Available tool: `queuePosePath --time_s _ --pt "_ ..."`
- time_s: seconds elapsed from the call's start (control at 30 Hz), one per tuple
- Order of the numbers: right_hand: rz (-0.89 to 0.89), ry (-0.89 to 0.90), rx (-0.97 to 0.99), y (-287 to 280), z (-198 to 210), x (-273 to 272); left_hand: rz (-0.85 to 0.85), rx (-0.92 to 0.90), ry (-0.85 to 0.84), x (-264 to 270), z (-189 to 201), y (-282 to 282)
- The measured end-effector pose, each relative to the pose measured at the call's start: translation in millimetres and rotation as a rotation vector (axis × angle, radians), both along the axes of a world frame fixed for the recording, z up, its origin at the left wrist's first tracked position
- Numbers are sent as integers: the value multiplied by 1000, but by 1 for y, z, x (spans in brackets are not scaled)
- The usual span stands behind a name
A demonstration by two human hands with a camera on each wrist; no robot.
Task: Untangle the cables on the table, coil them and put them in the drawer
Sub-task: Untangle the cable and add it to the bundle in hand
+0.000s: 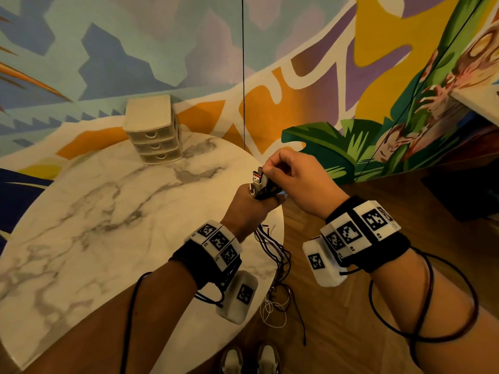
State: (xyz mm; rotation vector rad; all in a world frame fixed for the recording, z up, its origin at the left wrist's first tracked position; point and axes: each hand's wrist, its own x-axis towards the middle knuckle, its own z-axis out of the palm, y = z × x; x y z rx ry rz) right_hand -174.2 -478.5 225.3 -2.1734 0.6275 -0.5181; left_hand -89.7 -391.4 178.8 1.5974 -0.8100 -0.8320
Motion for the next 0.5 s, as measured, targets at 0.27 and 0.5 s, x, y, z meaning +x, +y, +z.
queuePosePath --time_s 0.27,0.5 --pt "89 90 -6 10 -6 9 -43 -47 39 -8 -1 0" --pt "138 33 323 10 -2 2 -49 -67 -89 0 -11 2"
